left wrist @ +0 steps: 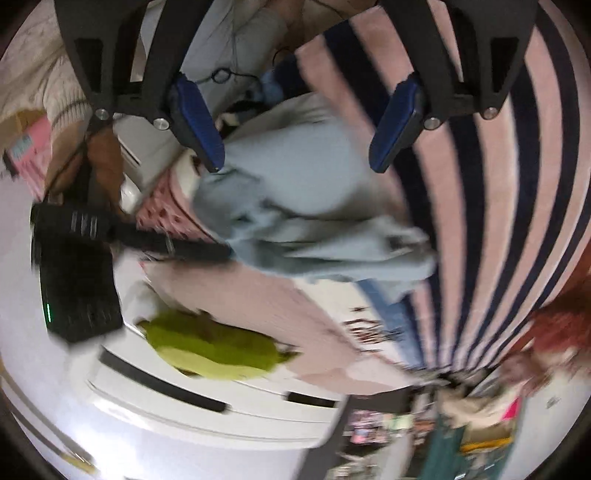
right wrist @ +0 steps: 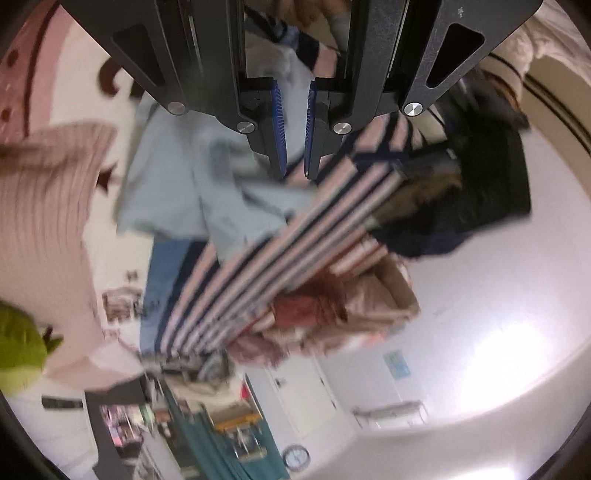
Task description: Fold small clothes
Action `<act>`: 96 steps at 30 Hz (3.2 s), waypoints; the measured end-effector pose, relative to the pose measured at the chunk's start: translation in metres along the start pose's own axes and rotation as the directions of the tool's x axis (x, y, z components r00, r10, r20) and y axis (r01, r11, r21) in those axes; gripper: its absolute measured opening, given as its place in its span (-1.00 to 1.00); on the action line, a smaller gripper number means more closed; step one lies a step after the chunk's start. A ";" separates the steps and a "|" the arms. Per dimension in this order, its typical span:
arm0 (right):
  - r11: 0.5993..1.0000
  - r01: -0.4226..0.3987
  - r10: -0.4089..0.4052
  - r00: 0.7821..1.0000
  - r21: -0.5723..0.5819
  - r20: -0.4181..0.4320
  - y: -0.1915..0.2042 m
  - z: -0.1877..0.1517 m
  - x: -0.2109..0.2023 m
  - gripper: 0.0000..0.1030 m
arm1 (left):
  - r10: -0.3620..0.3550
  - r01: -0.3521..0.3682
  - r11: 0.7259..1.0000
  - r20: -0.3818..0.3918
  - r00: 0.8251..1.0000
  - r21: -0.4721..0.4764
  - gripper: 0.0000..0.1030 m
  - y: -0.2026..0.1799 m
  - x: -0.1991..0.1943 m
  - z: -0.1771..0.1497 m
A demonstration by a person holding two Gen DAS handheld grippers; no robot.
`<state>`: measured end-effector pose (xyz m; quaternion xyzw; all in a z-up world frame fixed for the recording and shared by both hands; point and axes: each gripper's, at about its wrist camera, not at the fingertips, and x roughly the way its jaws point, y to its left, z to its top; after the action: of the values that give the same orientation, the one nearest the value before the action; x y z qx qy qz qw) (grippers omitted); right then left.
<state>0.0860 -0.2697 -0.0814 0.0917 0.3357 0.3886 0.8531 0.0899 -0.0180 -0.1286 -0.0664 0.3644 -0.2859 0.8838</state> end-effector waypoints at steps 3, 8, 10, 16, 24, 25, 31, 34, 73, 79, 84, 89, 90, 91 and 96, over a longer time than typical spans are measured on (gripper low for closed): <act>0.994 0.104 -0.101 0.991 0.023 -0.086 -0.010 -0.028 0.014 -0.97 | 0.013 -0.012 0.998 0.009 1.000 -0.068 0.50 0.021 -0.001 -0.008; 0.964 0.233 -0.215 0.966 0.127 -0.141 -0.040 -0.049 0.009 -0.93 | -0.008 0.013 0.992 0.040 0.999 -0.122 0.50 0.040 0.002 -0.016; 0.969 0.232 -0.217 0.963 0.079 -0.160 -0.031 -0.037 0.008 -0.89 | -0.015 0.023 0.991 0.053 0.998 -0.136 0.50 0.044 0.002 -0.016; 0.954 0.252 -0.264 0.963 -0.161 -0.058 0.021 0.022 0.006 0.35 | -0.001 0.017 0.986 0.095 0.996 -0.164 0.50 0.057 -0.008 -0.016; 0.834 0.300 -0.471 0.824 -0.463 -0.315 0.014 0.039 0.144 0.41 | 0.003 0.017 0.983 0.110 0.994 -0.182 0.50 0.065 -0.015 -0.021; 0.829 0.301 -0.479 0.816 -0.472 -0.322 0.011 0.038 0.151 0.24 | 0.006 0.013 0.983 0.108 0.994 -0.181 0.50 0.065 -0.015 -0.021; 0.850 0.494 -0.525 0.824 -0.182 -0.215 -0.062 0.074 0.111 -0.63 | -0.008 0.025 0.982 0.091 0.996 -0.187 0.50 0.069 -0.008 -0.019; 0.810 0.583 -0.580 0.779 -0.064 -0.238 -0.117 0.073 0.095 -0.61 | -0.032 0.046 0.982 0.081 0.996 -0.182 0.50 0.066 0.000 -0.016; 0.948 0.136 -0.017 0.924 0.287 -0.382 -0.135 0.014 0.047 0.35 | -0.241 0.191 0.944 -0.166 0.956 -0.271 0.48 0.078 0.118 0.049; 0.923 0.042 0.116 0.917 0.381 -0.382 -0.155 0.001 0.067 -0.08 | -0.352 0.275 0.892 -0.170 0.921 -0.360 -0.46 0.083 0.152 0.050; 0.926 0.015 0.126 0.930 0.377 -0.346 -0.155 0.005 0.070 -0.67 | -0.321 0.261 0.908 -0.144 0.936 -0.329 -0.77 0.074 0.147 0.059; 0.951 -0.033 0.122 0.955 0.308 -0.272 -0.124 0.027 0.050 -0.72 | -0.266 0.243 0.942 -0.073 0.961 -0.230 -0.79 0.058 0.101 0.081; 0.956 -0.042 0.121 0.958 0.291 -0.258 -0.115 0.033 0.047 -0.72 | -0.254 0.237 0.948 -0.058 0.965 -0.212 -0.79 0.055 0.091 0.085; 0.960 -0.050 0.121 0.961 0.275 -0.249 -0.107 0.038 0.044 -0.72 | -0.246 0.233 0.952 -0.040 0.969 -0.198 -0.79 0.054 0.080 0.089; 0.975 -0.123 0.154 0.974 0.183 -0.166 -0.052 0.077 0.038 -0.72 | -0.160 0.164 0.982 0.048 0.986 -0.094 -0.79 0.046 0.005 0.117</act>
<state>0.1851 -0.2695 -0.0634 0.1527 0.4361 0.4239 0.7790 0.1940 0.0068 -0.0619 -0.1446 0.3535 -0.3373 0.8605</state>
